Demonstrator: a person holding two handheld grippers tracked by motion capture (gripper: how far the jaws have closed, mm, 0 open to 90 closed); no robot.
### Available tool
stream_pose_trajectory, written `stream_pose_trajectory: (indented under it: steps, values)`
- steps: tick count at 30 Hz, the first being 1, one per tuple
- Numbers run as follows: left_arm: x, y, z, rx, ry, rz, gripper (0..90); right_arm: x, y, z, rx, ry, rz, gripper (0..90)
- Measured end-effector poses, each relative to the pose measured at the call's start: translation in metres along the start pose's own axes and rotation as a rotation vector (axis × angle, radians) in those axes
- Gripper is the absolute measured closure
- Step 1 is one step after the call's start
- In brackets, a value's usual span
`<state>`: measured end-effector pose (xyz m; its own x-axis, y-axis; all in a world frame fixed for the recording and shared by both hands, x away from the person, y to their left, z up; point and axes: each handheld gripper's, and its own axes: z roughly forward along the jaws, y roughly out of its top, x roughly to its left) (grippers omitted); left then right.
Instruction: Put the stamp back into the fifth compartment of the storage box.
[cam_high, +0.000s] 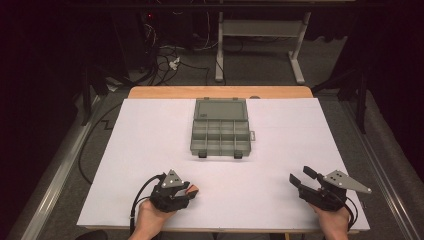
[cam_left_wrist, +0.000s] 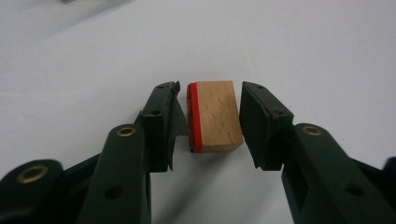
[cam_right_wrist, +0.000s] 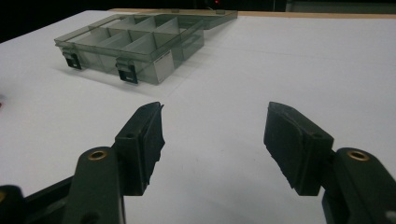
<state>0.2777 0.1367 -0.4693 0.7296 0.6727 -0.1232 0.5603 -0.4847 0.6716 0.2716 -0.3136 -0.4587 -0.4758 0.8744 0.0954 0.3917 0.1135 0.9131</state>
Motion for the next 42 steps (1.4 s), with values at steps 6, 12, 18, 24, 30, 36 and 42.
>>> stream_pose_trajectory:
  steps: [6,12,18,24,30,36,42]
  values:
    - [0.0,0.0,0.0,0.009,-0.016,-0.001,63.5,0.0,0.0,0.0,0.0,0.001,0.001,37.4]
    - [-0.001,0.002,-0.001,0.028,-0.014,0.01,64.7,0.0,0.0,0.0,0.0,0.001,0.0,37.5]
    - [-0.006,0.006,-0.002,0.047,-0.006,0.052,65.1,0.001,0.0,0.0,0.001,0.001,-0.004,37.6]
    - [-0.004,0.009,0.0,0.071,-0.018,0.067,65.2,0.0,0.0,0.0,0.002,0.004,-0.003,37.6]
    - [0.001,0.014,0.0,0.081,-0.038,0.075,65.3,-0.001,-0.001,0.0,0.008,-0.004,0.009,37.5]
    - [0.004,0.022,0.006,0.099,-0.04,0.076,65.2,-0.001,-0.001,-0.001,0.006,0.003,-0.001,37.5]
    - [0.008,0.036,0.007,0.101,-0.043,0.083,65.2,-0.003,-0.001,0.0,0.017,0.004,0.013,37.5]
